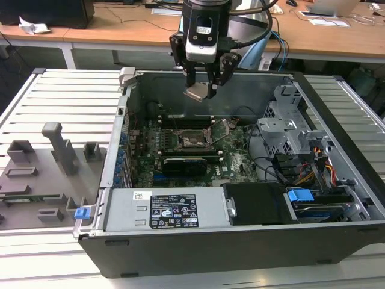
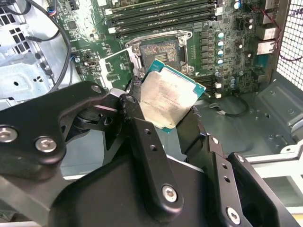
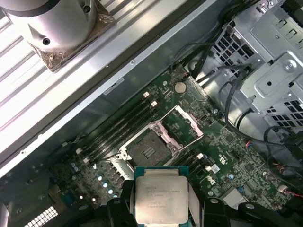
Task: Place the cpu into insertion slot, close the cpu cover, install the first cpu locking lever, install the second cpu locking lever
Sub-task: 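Place the cpu into insertion slot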
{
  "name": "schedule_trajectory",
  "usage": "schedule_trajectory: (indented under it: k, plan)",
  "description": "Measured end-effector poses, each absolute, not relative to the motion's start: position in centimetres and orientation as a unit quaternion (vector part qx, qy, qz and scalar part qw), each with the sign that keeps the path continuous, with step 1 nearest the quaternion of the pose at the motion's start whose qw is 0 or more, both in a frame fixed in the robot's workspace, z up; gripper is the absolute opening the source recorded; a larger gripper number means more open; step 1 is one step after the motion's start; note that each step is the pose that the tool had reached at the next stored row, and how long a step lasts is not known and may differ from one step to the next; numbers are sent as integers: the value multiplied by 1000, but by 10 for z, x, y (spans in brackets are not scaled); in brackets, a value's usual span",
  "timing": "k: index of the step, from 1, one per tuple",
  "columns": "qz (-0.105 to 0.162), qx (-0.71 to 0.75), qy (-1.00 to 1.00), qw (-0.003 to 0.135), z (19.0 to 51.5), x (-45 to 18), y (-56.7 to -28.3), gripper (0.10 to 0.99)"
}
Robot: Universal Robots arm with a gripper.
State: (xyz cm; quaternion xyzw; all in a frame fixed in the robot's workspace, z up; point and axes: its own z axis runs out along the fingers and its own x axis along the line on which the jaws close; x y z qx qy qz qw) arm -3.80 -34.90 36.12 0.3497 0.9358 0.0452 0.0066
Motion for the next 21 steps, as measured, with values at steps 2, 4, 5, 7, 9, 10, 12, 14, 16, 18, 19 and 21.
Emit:
schedule_trajectory:
  k: [2,4,5,7,9,10,12,14,16,18,19,21]
  plan:
    - [45,358,933,7,361,-38,-349,541]
    - [45,365,930,7,361,-38,-349,541]
    - [45,369,928,7,360,-38,-349,541]
    - [45,374,926,8,360,-38,-349,541]
    - [45,379,924,8,360,-38,-349,541]
    - [45,381,923,8,360,-38,-349,541]
    - [45,386,922,8,360,-38,-349,541]
    - [45,392,919,9,360,-38,-349,541]
    - [45,397,917,9,359,-38,-349,541]
    - [45,401,915,9,359,-38,-349,541]
    - [45,404,913,9,359,-38,-349,541]
    - [45,410,911,10,359,-38,-349,541]
